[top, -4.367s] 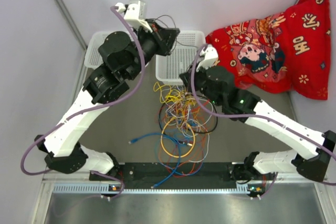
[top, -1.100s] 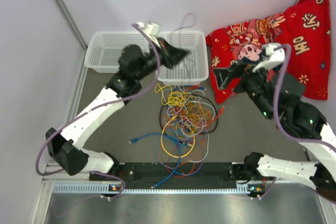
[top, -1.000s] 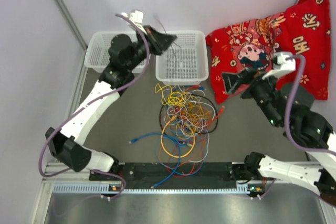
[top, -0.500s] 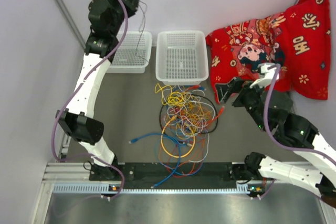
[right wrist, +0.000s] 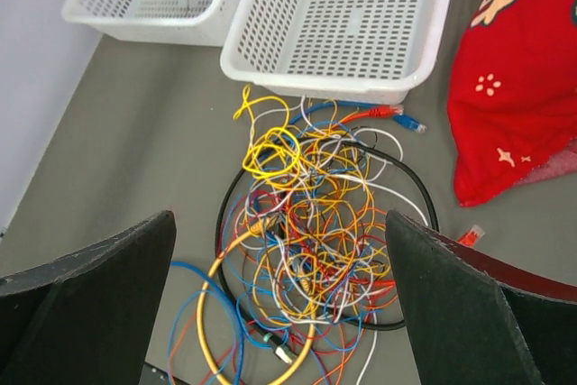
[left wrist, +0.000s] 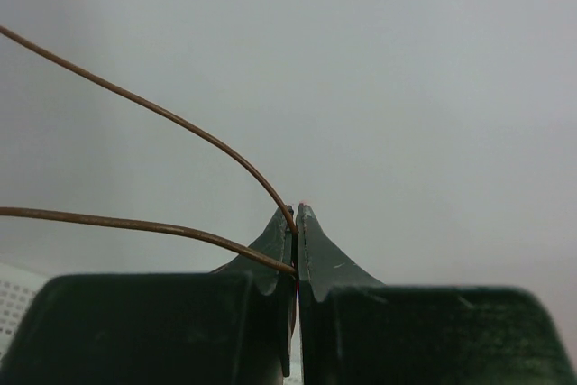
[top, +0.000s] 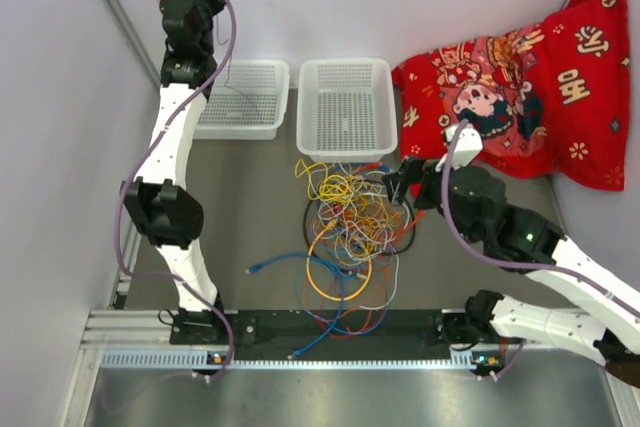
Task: Untangle the cables
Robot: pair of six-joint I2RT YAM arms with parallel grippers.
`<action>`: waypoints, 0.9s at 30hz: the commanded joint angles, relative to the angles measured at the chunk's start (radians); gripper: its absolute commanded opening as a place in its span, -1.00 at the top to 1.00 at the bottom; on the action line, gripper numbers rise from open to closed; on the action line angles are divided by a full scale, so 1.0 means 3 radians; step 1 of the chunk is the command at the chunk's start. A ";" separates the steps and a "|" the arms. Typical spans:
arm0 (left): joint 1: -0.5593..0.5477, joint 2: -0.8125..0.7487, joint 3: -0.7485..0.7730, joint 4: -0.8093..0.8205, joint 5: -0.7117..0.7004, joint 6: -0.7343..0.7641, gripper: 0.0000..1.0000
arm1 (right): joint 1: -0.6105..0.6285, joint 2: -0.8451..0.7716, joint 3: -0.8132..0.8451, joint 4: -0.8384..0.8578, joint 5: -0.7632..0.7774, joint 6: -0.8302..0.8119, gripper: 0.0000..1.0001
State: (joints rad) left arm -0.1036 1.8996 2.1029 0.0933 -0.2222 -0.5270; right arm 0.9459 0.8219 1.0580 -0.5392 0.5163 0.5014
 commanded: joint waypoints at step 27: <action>0.0090 0.0510 -0.0623 0.0226 -0.0109 0.0002 -0.98 | -0.0366 0.0308 -0.0152 0.0243 -0.0320 -0.0020 -0.98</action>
State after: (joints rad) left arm -0.0544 2.1647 1.8919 0.1139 -0.2810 -0.5339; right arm 0.8467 0.9268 0.9947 -0.5083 0.4114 0.5152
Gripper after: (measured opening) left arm 0.985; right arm 0.988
